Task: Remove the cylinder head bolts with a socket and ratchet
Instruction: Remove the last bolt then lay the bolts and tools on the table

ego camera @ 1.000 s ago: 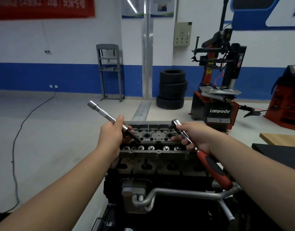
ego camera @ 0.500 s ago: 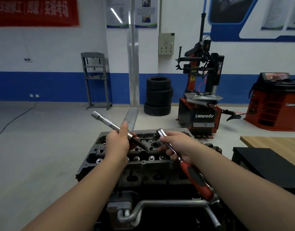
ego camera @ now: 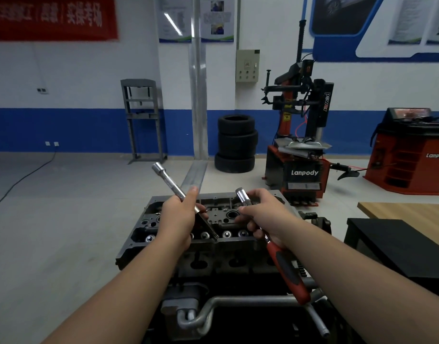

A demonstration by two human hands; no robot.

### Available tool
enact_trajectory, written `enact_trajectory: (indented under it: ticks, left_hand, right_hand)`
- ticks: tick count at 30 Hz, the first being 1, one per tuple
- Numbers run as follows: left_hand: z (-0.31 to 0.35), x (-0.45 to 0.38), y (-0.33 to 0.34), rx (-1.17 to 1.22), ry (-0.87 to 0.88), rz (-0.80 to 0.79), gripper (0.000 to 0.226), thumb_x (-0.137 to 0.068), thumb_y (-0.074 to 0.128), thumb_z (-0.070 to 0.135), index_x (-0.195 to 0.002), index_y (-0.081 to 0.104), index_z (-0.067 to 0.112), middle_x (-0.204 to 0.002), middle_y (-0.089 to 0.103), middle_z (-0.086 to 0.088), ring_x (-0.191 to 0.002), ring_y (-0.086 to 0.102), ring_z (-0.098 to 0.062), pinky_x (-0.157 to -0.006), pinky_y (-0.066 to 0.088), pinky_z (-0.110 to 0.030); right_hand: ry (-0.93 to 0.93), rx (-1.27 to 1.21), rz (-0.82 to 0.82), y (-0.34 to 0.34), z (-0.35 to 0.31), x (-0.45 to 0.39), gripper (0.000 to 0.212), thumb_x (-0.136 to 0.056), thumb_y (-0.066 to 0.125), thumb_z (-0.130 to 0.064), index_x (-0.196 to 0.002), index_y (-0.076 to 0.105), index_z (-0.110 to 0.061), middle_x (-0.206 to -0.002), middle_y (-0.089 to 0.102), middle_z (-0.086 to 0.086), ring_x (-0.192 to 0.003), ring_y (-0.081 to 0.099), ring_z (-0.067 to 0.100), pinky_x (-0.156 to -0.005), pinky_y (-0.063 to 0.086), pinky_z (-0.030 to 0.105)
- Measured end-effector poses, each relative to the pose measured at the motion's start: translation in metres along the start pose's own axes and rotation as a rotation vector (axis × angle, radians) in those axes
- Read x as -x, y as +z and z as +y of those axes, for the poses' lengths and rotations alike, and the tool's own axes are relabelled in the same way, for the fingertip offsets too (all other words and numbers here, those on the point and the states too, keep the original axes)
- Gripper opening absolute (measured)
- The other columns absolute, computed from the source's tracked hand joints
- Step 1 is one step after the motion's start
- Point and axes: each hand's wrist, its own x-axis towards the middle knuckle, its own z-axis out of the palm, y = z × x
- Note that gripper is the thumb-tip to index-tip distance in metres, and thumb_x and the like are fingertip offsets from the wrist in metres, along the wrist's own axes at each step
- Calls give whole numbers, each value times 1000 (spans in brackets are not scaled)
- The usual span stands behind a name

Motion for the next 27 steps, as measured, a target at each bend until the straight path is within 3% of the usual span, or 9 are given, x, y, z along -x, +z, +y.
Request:
enact_trajectory:
  ticks: [6,13,17,27]
  left_hand:
    - [2,3,-2,-66,0,-14,38,-101,60,43,-94,63,6,-78,68,-10,-47,66,-10,-40,48,-20]
    - [3,4,-4,-160,9,-102,33,-103,55,43,-96,61,12,-66,61,1,-49,57,-10,-56,47,-29]
    - [2,4,-8,-117,9,-225,27,-105,53,40,-104,59,14,-57,57,6,-46,50,-9,-49,45,-25]
    - [7,12,-7,-239,35,-363,30,-104,53,41,-95,57,13,-54,56,8,-44,48,-8,-45,43,-24]
  right_hand:
    - [-53,10,35,0,3,4,53,-90,69,-1,-128,47,-32,-92,71,16,-47,59,9,-39,42,23]
    - [-71,37,3,-2,3,7,49,-88,70,0,-125,52,-29,-88,72,13,-49,61,11,-41,44,24]
    - [-89,47,1,0,3,9,49,-89,69,-1,-125,52,-28,-85,72,12,-48,60,11,-40,43,23]
    - [-120,19,69,3,-1,21,61,-91,67,-1,-142,44,-25,-92,71,15,-49,60,10,-42,44,25]
